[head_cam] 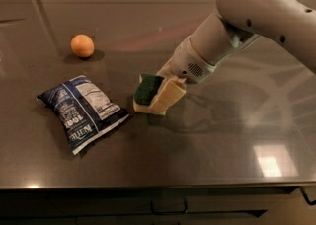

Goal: Move sponge near blue chip bag

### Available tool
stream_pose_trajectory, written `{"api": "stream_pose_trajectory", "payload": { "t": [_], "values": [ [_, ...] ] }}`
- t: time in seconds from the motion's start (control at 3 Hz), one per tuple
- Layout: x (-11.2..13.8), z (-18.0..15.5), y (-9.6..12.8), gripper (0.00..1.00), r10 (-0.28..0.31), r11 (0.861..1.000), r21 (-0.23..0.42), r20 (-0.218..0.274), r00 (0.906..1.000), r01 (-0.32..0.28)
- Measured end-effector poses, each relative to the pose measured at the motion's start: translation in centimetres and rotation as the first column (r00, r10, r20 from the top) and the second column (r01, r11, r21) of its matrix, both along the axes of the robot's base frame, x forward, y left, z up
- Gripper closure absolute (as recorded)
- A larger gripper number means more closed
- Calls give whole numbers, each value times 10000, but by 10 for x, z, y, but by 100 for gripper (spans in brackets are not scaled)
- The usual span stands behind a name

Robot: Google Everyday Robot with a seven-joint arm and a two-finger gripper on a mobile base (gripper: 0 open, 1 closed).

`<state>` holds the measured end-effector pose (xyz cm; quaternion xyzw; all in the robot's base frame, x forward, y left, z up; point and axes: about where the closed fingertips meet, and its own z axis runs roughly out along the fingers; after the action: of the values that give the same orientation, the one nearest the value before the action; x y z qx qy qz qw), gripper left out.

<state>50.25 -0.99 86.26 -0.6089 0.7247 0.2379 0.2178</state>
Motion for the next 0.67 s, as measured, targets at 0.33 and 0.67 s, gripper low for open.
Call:
{"api": "stream_pose_trajectory", "payload": {
  "t": [0.33,0.67],
  "values": [
    [-13,-2,19,82,329,9994,-85,273,9991,-327],
    [-22,-5,30,60,456,9989,-89,351,9983,-453]
  ]
}}
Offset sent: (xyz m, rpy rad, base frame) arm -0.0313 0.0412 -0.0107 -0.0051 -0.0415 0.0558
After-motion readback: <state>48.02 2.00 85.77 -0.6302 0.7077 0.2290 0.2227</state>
